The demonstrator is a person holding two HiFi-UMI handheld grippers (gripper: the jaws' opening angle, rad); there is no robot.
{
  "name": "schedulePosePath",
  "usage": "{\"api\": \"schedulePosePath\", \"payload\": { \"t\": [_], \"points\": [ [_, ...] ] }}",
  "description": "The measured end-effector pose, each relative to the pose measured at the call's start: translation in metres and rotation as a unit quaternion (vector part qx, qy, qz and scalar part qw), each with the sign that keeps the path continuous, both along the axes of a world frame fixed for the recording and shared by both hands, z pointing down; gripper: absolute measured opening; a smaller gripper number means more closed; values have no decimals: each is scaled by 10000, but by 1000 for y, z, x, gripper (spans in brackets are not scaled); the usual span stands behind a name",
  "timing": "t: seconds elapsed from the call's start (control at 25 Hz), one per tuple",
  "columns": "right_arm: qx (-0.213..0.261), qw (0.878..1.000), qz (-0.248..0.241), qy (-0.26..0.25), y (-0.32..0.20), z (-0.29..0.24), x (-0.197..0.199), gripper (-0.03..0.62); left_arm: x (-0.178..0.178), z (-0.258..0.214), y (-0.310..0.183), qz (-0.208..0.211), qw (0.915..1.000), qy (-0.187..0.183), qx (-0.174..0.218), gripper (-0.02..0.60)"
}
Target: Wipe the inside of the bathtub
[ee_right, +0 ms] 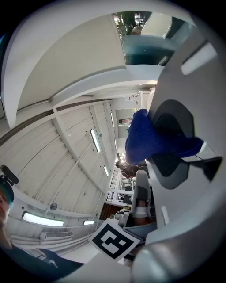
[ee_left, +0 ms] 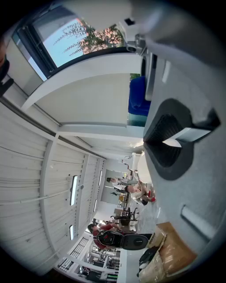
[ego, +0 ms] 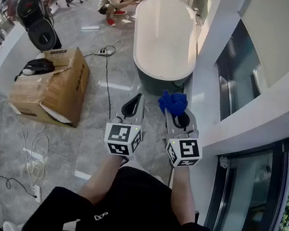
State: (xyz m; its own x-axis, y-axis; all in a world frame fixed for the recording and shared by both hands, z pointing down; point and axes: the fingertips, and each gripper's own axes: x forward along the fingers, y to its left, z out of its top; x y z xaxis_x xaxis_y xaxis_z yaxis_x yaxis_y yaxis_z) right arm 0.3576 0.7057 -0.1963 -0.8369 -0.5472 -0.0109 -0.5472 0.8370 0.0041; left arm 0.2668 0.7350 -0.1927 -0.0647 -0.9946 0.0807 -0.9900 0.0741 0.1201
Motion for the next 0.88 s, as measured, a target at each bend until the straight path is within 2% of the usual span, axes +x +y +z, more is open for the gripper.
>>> {"api": "schedulePosePath", "payload": {
  "t": [0.32,0.56,0.64,0.76,0.88],
  "points": [
    [63,10000,-19,41,0,3,-4,77,1,-2,-1,59,10000,-28,50,2],
    [-46,10000,-75,5,0,7,-9,77,-9,4,5,-64,9999,77,29,2],
    [-65,9999,-88,2,0,6,-9,77,-14,3,7,-172,9998,-19,18,2],
    [-98,9998,-155,74,4,10,-11,77,-17,1,13,-325,9989,-351,5,2],
    [-156,9997,-197,82,7,14,-14,77,-19,5,17,-301,9994,-148,-51,2]
  ]
}}
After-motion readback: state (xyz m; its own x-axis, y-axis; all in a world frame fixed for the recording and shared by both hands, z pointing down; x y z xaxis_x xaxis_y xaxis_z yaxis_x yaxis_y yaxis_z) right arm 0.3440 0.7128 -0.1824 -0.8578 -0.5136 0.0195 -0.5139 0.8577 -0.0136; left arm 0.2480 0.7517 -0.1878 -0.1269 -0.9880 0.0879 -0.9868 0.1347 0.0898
